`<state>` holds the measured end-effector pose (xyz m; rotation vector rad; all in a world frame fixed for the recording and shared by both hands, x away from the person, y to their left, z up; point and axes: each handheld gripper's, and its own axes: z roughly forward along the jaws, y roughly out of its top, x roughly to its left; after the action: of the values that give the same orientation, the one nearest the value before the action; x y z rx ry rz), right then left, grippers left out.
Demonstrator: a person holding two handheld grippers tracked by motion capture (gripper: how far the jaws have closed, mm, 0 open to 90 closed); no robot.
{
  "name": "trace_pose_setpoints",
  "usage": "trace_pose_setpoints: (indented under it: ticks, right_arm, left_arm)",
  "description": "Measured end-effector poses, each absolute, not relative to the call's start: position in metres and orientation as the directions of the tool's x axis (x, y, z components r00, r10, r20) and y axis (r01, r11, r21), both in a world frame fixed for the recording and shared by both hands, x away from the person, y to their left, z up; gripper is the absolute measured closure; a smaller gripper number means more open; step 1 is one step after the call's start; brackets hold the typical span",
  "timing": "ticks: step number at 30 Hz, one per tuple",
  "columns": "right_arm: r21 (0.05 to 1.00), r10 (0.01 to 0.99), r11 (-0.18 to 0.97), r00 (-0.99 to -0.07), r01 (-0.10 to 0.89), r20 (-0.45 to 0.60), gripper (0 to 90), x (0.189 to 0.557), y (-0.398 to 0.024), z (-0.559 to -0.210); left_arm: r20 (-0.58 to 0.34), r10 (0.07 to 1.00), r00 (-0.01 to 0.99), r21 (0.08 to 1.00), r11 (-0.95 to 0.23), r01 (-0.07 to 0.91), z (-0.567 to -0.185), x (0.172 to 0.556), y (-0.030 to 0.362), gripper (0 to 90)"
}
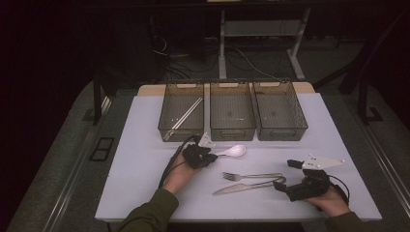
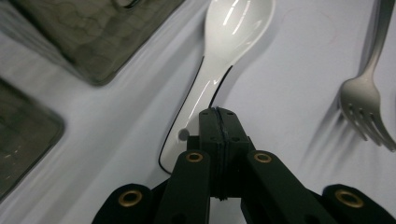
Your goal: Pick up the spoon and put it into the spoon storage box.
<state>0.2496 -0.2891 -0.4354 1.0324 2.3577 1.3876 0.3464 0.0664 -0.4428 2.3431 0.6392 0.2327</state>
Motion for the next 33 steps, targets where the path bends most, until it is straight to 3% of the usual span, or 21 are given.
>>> trace_pose_setpoints:
  ticks: [11,15,22,29,33]
  right_arm:
    - [0.832,0.665,0.307,-0.730,0.462,0.160,0.8,0.250,-0.289,-0.436]
    - [0.830,0.665,0.309,-0.729,0.465,0.162,0.8,0.250,-0.289,-0.436]
    - [0.830,0.666,0.313,-0.729,0.462,0.155,0.8,0.251,-0.288,-0.437]
    - [0.829,0.667,0.310,-0.728,0.465,0.158,0.8,0.251,-0.289,-0.437]
    - [0.830,0.666,0.311,-0.729,0.463,0.158,0.8,0.251,-0.289,-0.437]
  left_arm:
    - [-0.033,0.491,0.871,0.695,-0.615,0.373,-0.437,0.344,0.068,88.8]
    - [-0.095,0.490,0.867,0.747,-0.540,0.387,-0.431,0.345,0.070,80.0]
    - [-0.125,0.481,0.868,0.770,-0.505,0.391,-0.431,0.361,0.057,61.1]
    - [-0.175,0.479,0.860,0.777,-0.470,0.420,-0.436,0.380,0.036,51.4]
    - [-0.189,0.493,0.849,0.767,-0.465,0.441,-0.442,0.384,0.024,50.5]
